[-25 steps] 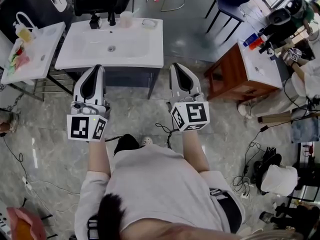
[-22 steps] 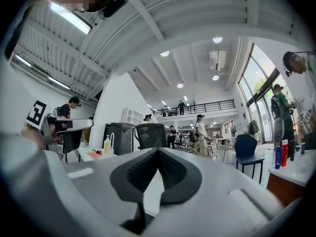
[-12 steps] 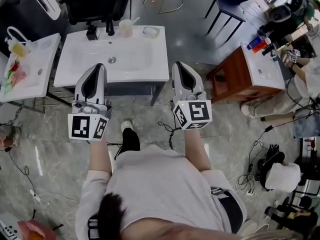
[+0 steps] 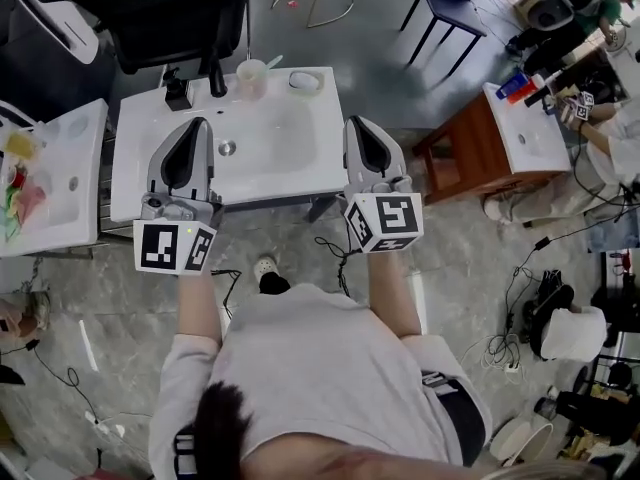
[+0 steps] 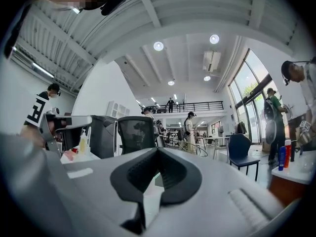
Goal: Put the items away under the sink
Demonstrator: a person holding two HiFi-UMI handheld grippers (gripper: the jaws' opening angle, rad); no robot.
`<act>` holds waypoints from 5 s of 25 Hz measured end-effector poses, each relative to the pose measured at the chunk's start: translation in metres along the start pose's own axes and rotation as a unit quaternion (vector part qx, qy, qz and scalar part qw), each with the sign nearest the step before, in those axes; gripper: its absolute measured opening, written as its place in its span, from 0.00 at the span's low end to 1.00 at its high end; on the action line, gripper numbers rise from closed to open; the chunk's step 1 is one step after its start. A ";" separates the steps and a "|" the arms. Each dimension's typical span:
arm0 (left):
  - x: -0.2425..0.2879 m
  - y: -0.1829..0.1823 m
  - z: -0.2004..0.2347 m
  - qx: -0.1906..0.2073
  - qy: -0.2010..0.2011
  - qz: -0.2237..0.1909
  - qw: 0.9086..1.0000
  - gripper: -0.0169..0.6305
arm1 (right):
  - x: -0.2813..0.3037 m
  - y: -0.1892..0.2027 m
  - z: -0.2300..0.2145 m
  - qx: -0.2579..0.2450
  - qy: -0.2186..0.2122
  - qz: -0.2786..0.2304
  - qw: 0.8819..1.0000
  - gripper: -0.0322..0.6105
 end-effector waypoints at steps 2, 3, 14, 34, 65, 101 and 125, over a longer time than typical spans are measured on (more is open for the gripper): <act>0.010 0.002 0.014 -0.004 0.007 0.003 1.000 0.04 | 0.013 0.002 0.002 0.000 0.008 0.006 1.000 0.07; 0.014 0.003 0.021 -0.006 0.011 0.004 1.000 0.04 | 0.019 0.003 0.003 0.000 0.013 0.008 1.000 0.07; 0.048 0.020 0.081 -0.016 0.049 0.016 0.999 0.04 | 0.068 0.023 0.015 0.013 0.057 0.044 0.997 0.07; 0.107 0.079 0.114 -0.035 0.041 0.052 0.997 0.04 | 0.174 0.158 -0.072 0.111 0.055 0.294 0.948 0.07; 0.123 0.120 0.136 -0.033 -0.075 0.109 0.991 0.04 | 0.271 0.309 -0.116 0.161 0.012 0.452 0.877 0.12; 0.100 0.107 0.138 -0.032 -0.102 0.095 0.990 0.04 | 0.276 0.313 -0.111 0.159 0.008 0.482 0.862 0.08; 0.041 0.077 0.100 -0.046 -0.003 0.069 0.997 0.04 | 0.134 0.226 -0.062 0.215 0.050 0.410 0.885 0.08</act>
Point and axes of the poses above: the fingertips, and each gripper's own axes: x forward along the fingers, z to its left, y out of its underside, the point moved 6 cm from there along -x, backward along the fingers, and after that the axes turned 7 degrees about -x, right-handed, at the moved point
